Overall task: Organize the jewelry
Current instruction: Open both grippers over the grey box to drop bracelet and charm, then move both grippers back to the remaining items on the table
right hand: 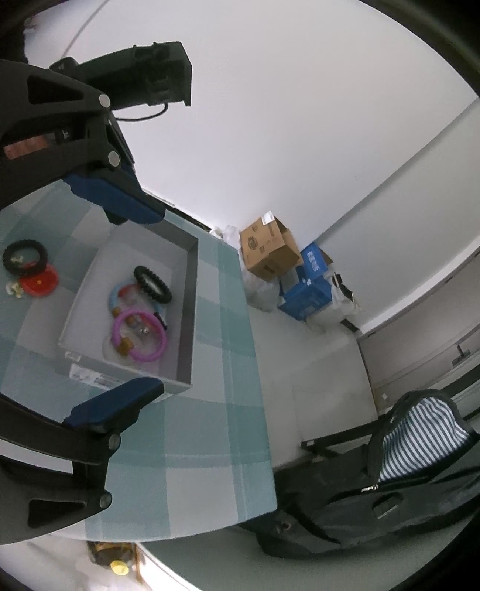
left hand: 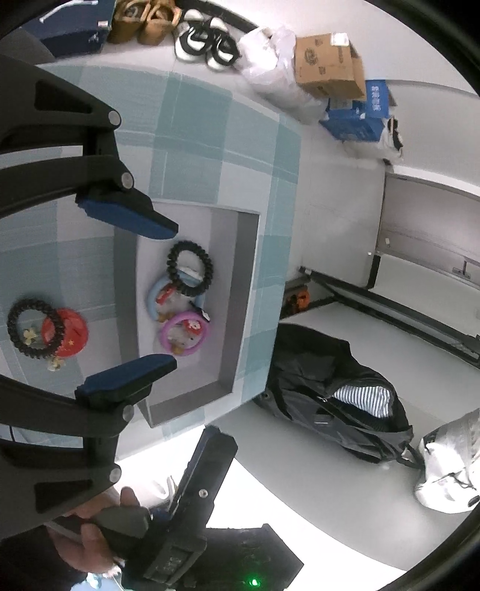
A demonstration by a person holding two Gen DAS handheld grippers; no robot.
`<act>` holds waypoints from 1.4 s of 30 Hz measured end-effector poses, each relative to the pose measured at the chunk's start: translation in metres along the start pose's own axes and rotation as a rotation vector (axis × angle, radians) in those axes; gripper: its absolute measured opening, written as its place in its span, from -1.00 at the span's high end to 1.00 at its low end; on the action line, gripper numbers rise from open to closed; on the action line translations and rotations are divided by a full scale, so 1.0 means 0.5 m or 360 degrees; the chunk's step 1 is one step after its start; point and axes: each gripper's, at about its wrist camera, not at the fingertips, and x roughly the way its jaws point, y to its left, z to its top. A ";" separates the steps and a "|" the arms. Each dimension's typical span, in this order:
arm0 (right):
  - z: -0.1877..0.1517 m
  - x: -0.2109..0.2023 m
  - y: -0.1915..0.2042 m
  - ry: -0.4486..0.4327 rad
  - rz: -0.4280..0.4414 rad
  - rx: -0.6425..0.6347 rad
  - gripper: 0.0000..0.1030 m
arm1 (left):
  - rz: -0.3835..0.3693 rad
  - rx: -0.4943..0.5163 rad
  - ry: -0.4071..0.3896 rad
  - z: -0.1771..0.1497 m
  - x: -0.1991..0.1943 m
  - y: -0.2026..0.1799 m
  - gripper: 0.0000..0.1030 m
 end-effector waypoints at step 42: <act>-0.141 -0.020 0.010 0.0100 -0.0276 -0.0063 -1.00 | 0.0192 0.0163 0.0313 -0.170 0.022 -0.075 -0.30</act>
